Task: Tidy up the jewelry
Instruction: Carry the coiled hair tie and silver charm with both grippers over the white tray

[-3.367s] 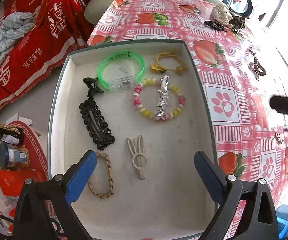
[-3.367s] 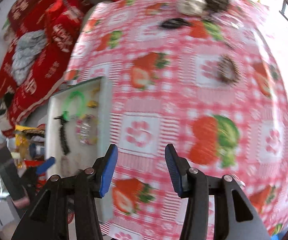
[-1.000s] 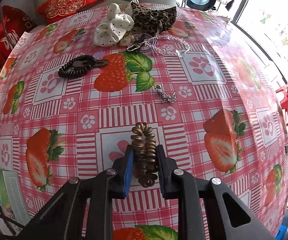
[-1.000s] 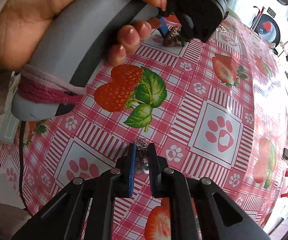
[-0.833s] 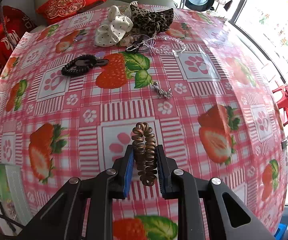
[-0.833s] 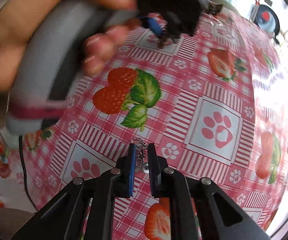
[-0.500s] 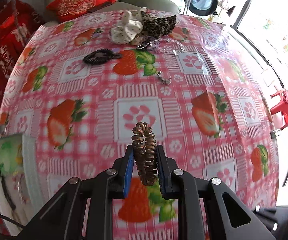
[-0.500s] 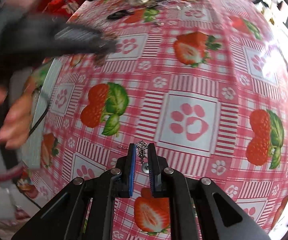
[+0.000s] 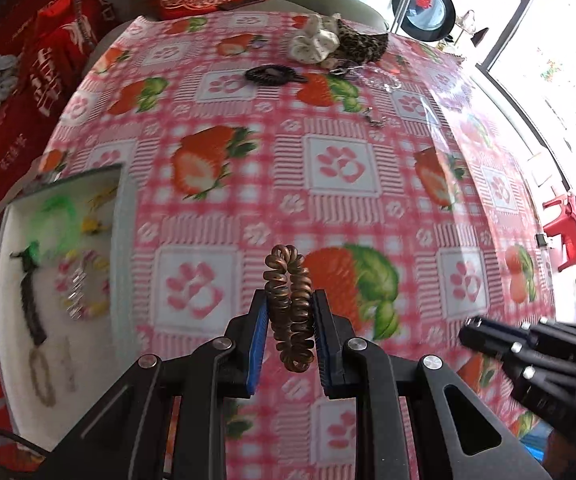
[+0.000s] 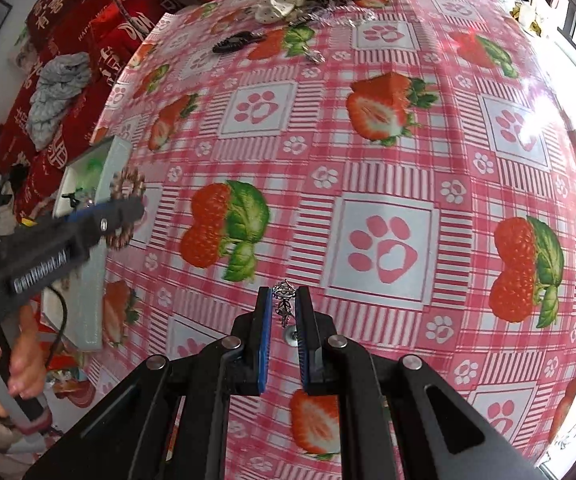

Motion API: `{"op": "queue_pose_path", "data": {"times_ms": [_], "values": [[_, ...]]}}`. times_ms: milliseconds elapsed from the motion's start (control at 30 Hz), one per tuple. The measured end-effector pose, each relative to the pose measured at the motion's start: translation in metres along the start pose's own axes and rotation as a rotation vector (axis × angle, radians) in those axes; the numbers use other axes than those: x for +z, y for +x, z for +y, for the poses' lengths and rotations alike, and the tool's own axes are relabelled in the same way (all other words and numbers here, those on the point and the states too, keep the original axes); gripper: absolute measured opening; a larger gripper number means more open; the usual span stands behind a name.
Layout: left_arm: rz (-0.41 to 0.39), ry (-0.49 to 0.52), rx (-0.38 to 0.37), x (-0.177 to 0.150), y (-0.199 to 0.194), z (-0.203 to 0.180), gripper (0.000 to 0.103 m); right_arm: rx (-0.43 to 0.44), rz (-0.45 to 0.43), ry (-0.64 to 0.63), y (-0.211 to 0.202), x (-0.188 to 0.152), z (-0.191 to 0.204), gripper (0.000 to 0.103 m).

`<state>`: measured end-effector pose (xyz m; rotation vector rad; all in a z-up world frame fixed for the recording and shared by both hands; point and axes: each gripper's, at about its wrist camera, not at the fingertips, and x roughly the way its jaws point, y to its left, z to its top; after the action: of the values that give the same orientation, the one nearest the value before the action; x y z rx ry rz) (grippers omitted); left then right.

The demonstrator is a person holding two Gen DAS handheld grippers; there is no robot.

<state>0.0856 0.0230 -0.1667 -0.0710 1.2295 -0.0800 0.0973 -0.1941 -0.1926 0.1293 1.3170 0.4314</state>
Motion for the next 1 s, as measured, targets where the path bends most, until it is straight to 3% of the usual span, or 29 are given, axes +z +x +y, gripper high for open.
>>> {"op": "queue_pose_path", "data": {"times_ms": [567,1000], "values": [[-0.031,-0.155,0.088,-0.074,-0.063,0.126,0.029,0.083,-0.039,-0.129,-0.011,0.01,0.131,0.012],[-0.007,-0.281,0.133,-0.114,-0.065,0.201,0.029,0.172,-0.014,-0.273,0.01,0.022,0.234,0.012]]}}
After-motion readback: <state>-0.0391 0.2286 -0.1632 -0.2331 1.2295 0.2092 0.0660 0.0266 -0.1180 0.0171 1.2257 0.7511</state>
